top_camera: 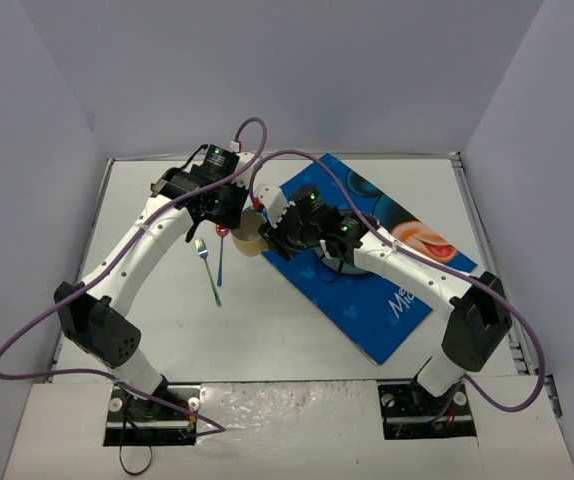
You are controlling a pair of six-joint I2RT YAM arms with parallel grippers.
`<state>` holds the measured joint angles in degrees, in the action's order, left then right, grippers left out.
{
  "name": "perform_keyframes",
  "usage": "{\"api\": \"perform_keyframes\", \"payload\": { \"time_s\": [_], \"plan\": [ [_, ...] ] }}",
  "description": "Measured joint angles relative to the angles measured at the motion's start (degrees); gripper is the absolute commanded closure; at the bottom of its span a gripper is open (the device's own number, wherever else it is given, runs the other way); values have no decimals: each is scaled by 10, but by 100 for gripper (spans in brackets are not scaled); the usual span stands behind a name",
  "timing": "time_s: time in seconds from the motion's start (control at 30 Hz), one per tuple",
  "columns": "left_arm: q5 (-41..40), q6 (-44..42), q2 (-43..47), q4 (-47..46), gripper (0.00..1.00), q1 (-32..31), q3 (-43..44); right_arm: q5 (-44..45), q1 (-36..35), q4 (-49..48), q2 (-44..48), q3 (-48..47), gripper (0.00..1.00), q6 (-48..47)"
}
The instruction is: Set the dinner table for one person
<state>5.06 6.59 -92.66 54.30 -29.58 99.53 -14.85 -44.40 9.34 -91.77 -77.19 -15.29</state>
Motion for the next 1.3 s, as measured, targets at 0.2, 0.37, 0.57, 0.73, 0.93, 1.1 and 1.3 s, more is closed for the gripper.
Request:
{"api": "perform_keyframes", "payload": {
  "time_s": [0.2,0.37,0.57,0.73,0.93,1.1,1.3],
  "plan": [
    [3,-4,0,-1,100,0,-1,0,-1,0,0,0,60,0],
    [10,-4,1,-3,100,-1,-9,0,-7,0,0,0,59,0],
    [12,-5,1,-3,100,-3,-9,0,-14,-1,0,0,64,0],
    [12,-5,1,-5,100,-4,-11,2,-18,0,0,0,89,2],
    [13,-7,6,-19,81,-4,-27,9,-22,7,1,1,100,1],
    [10,-1,17,-23,34,-5,-30,31,-24,10,8,24,100,4],
    [-41,30,60,-37,3,4,-48,79,-19,11,47,90,100,24]
  ]
}}
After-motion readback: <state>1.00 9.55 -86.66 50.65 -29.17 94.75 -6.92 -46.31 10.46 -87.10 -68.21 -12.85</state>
